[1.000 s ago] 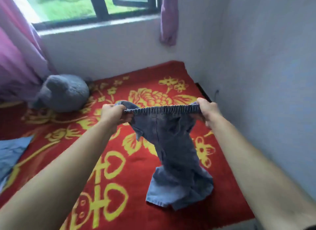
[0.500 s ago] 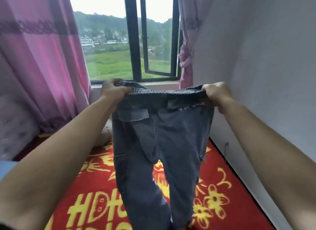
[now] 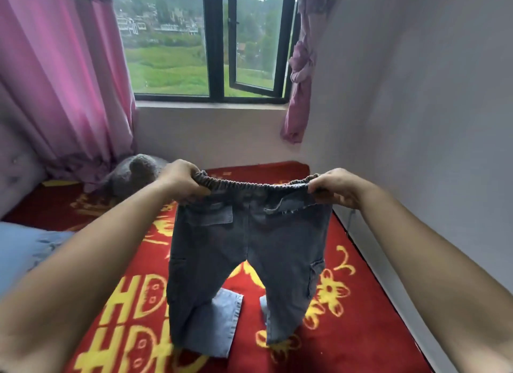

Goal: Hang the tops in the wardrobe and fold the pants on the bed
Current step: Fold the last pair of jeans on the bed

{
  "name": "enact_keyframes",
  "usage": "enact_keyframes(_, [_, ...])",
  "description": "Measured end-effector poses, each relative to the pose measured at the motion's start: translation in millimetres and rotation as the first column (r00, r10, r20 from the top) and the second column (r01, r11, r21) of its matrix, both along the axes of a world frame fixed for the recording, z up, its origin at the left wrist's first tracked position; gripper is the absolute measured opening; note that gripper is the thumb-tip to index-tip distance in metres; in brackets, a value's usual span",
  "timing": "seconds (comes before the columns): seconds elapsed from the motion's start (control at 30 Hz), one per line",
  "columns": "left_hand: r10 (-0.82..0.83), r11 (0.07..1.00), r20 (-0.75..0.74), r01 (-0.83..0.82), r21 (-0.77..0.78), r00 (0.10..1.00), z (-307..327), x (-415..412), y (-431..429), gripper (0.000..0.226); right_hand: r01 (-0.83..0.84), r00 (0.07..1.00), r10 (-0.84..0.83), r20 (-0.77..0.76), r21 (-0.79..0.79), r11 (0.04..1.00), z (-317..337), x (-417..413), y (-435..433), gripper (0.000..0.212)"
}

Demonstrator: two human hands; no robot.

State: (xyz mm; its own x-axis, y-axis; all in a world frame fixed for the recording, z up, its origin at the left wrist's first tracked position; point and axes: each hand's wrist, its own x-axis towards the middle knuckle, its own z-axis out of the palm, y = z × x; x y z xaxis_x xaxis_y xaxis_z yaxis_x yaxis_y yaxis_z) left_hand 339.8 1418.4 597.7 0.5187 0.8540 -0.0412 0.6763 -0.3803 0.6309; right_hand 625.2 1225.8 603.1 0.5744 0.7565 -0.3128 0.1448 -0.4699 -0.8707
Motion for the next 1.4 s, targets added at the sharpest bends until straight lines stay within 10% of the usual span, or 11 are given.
enact_keyframes(0.13, [0.135,0.920,-0.450,0.057,0.389,0.883,-31.7,-3.4,-39.0,0.025,-0.051,0.888,0.197,0.416,-0.335,0.941,-35.8,-7.1,-26.6,0.032])
enact_keyframes(0.33, [0.034,0.909,-0.656,0.250,0.334,0.754,-63.5,16.5,-115.3,0.025,-0.069,0.455,0.602,0.656,-0.648,0.758,-43.1,-22.9,-78.0,0.025])
enact_keyframes(0.67, [0.159,0.865,-0.680,0.231,0.445,0.716,-29.3,49.5,-208.6,0.043,-0.069,0.249,0.878,0.410,-0.896,0.438,-19.0,-42.2,-158.3,0.020])
enact_keyframes(0.77, [0.189,0.850,-0.717,0.253,0.462,0.671,-18.0,44.4,-228.2,0.039,-0.037,0.250,0.886,0.390,-0.911,0.412,-26.7,-45.2,-172.1,0.046])
enact_keyframes(0.93, [0.261,0.819,-0.688,0.221,0.529,0.677,-2.0,16.1,-233.3,0.036,-0.131,0.198,0.710,0.675,-0.700,0.702,-12.4,-37.5,-197.0,0.037])
enact_keyframes(1.1, [0.298,0.714,-0.564,0.212,0.667,0.770,14.7,-5.4,-226.9,0.031,-0.228,0.401,0.557,0.727,-0.509,0.830,10.5,-26.5,-200.6,0.025])
enact_keyframes(1.4, [0.112,0.908,-0.639,0.184,0.377,0.761,62.2,-21.0,-158.7,0.021,-0.336,0.606,0.569,0.556,-0.469,0.817,67.6,-2.6,-134.8,0.028])
